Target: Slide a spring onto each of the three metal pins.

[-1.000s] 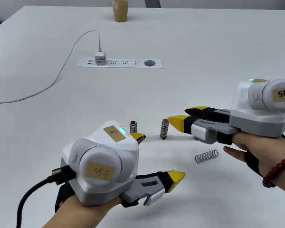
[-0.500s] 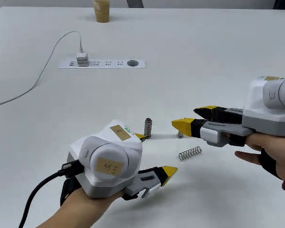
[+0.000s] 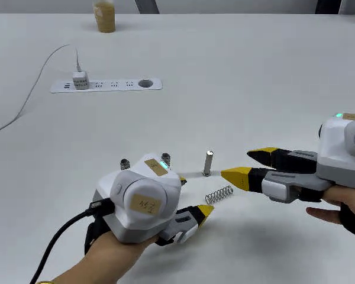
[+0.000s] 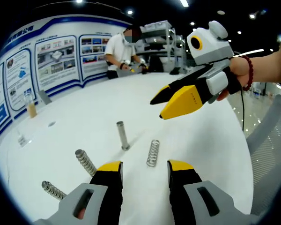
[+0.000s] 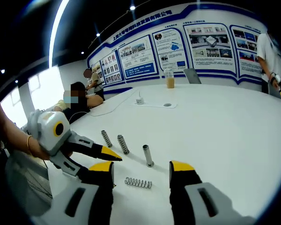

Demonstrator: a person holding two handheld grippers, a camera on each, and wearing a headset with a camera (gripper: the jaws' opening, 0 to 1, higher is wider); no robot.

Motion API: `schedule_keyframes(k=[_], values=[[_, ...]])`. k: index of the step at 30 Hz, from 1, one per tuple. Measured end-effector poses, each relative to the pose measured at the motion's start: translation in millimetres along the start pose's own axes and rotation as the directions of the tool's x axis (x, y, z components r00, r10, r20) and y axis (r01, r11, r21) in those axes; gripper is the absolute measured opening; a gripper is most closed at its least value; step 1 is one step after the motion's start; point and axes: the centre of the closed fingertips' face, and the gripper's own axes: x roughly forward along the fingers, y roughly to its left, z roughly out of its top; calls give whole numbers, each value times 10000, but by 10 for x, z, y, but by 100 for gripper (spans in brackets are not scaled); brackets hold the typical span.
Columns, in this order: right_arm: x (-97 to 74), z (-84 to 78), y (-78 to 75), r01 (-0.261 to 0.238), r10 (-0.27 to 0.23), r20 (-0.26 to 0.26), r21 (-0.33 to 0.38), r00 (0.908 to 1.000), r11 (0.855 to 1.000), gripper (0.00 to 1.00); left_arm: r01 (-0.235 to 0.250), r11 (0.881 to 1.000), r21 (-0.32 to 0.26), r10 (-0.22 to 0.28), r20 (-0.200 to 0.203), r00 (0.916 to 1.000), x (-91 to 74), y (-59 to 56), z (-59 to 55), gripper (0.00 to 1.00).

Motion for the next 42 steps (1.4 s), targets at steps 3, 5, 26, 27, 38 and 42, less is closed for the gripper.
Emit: schedule_keyframes(k=[3,5,26,27,38,42], values=[[-34,-62,-23,56,-57,-119,-72,9999,10000,49,120,9997,230,-120,36,9999,73,-19,15,36],[-57,-96,-19,35,-37,-176,-140,9998,9999,49,200,9996,208,-200,7,9998,121,-19,9,34],[-120,-159,-173,437,-433,-182,265,9989,9987,45,764,9968,248,-753,-422,9963,351,-103,-65,18],[-119,-163,-171,441,-436,-190,286,9989,9986,45,771,9967,253,-758,-473,9960,352,-103,-77,17],[-112,-197,-219,734,-726,-185,480,9972,9961,46,751,9964,390,-732,-469,9962,350,-105,-89,11],[-114,-177,-227,785,-781,-85,717,9969,9943,47,730,9962,469,-719,-250,9971,293,-132,-50,11]])
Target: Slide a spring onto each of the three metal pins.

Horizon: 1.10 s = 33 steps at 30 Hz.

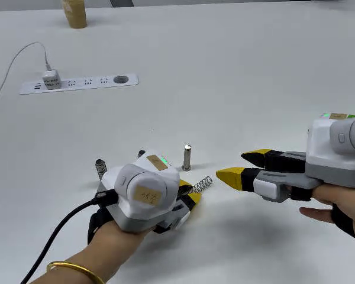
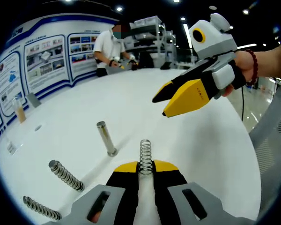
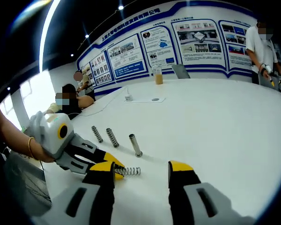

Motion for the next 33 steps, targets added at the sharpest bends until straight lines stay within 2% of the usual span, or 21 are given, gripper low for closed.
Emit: schedule_keyframes(k=[3,5,9,13,16,18,22,28,30,33], values=[[2,13,27,-94,92,70,274,9999,9996,47,-71,10000,45,70,234,9997,-52,-13,58,11],[-1,41,56,-183,174,196,483,9997,9987,47,-219,9997,-67,222,556,9982,-100,-3,120,11],[-3,133,121,-453,398,602,916,9974,9948,46,-360,9980,-515,423,1269,9910,-198,-5,247,11],[-3,238,193,-819,682,1042,1338,9922,9876,45,-448,9951,-877,595,1735,9830,-284,-1,335,11],[17,274,238,-985,831,1093,1445,9905,9846,43,-360,9863,-1608,748,2425,9673,-369,2,453,11],[35,292,267,-1109,932,1124,1628,9893,9804,41,-311,9806,-1937,831,2664,9603,-409,12,494,11],[58,362,366,-1665,1381,1382,2212,9807,9609,34,-245,9712,-2368,971,3003,9489,-487,48,562,11],[88,411,480,-2098,1774,1485,2426,9729,9472,29,-184,9710,-2385,1016,3414,9344,-587,79,680,11],[94,424,536,-2323,1978,1524,2594,9683,9374,28,-182,9722,-2333,1036,3591,9276,-627,85,727,11],[99,464,613,-2720,2289,1714,2992,9582,9146,25,-125,9736,-2281,992,3726,9227,-661,88,765,11]])
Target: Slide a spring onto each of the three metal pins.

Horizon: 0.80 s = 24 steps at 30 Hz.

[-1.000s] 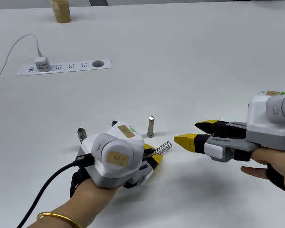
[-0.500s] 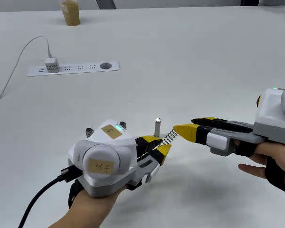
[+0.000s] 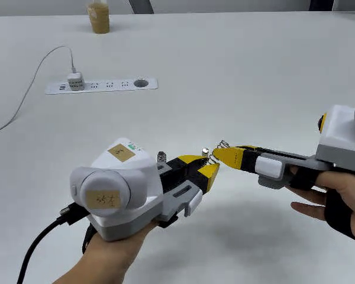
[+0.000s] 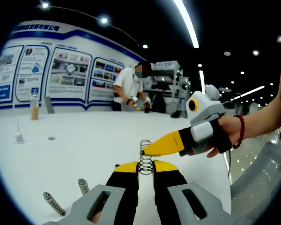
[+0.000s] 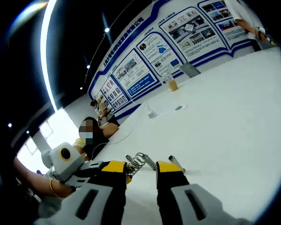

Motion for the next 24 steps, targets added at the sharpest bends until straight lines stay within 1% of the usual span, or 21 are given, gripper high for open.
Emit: schedule_keyframes(k=[1,5,6,8,13,15,16,17,18,21,22,23,24], values=[[9,5,16,-84,84,27,196,10000,9998,24,15,10000,34,-15,6,10000,-3,-1,6,11],[33,40,64,-331,322,190,481,9993,9983,18,70,10000,39,-71,52,10000,-23,-3,23,11],[40,43,88,-470,459,191,632,9988,9969,17,110,9999,62,-110,58,9999,-26,-7,26,11],[50,33,104,-584,576,111,1000,9983,9933,15,108,9999,107,-109,41,9999,-34,-5,33,11],[51,39,145,-846,821,252,1201,9963,9892,12,174,9995,247,-172,-113,9998,-54,-4,19,11],[58,30,150,-869,851,209,1087,9961,9903,12,151,9990,414,-142,-221,9997,-61,-3,13,11],[61,25,171,-960,948,178,872,9953,9916,12,165,9981,600,-147,-311,9994,-67,-5,7,11],[63,12,179,-947,942,98,839,9955,9920,12,188,9973,712,-157,-438,9989,-73,-9,-8,11],[69,-5,195,-961,963,5,654,9954,9932,12,178,9966,799,-133,-565,9983,-80,-10,-22,11],[78,-26,219,-989,994,-84,425,9950,9942,11,194,9956,922,-125,-748,9971,-94,-7,-41,11],[81,-30,224,-984,989,-104,358,9950,9945,11,189,9957,908,-108,-887,9960,-98,-3,-58,12],[85,-28,222,-948,951,-101,232,9954,9952,11,109,9965,826,0,-1309,9914,-114,16,-116,12],[87,-27,224,-951,953,-112,179,9954,9953,11,147,9948,1012,-6,-1381,9904,-114,21,-124,13]])
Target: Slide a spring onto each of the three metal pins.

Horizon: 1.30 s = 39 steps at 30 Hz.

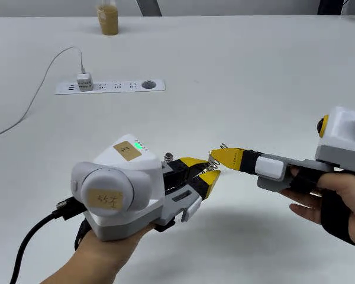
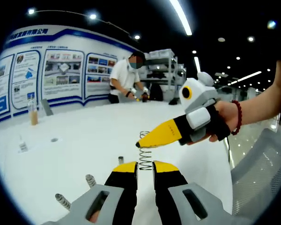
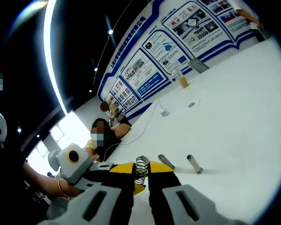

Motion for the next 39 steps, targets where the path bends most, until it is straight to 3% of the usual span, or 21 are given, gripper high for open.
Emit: schedule_keyframes(k=[2,5,9,14,16,19,28,39], values=[[8,6,0,57,-57,-38,-122,10000,9999,11,-81,9998,188,80,55,10000,-10,14,6,15],[11,28,-37,345,-351,-83,-699,9993,9970,11,-174,9996,239,179,-193,9997,-40,33,-30,18],[23,99,-112,826,-838,-3,-1635,9965,9831,11,-327,9992,239,338,-468,9983,-99,65,-83,24],[55,164,-211,1307,-1405,-87,-3127,9900,9408,11,-466,9988,163,477,-703,9964,-185,99,-151,30],[78,151,-225,1313,-1471,-230,-3309,9889,9345,11,-476,9989,30,477,-777,9958,-211,108,-176,33],[118,140,-256,1332,-1662,-392,-4329,9853,8915,11,-643,9979,63,646,-829,9945,-284,137,-204,35],[194,186,-403,1849,-2176,-74,-4997,9760,8463,11,-1011,9947,-209,985,-995,9902,-447,215,-281,49],[249,220,-577,2361,-2670,155,-5185,9636,8218,12,-1661,9854,-378,1615,-1016,9816,-641,303,-319,65]])
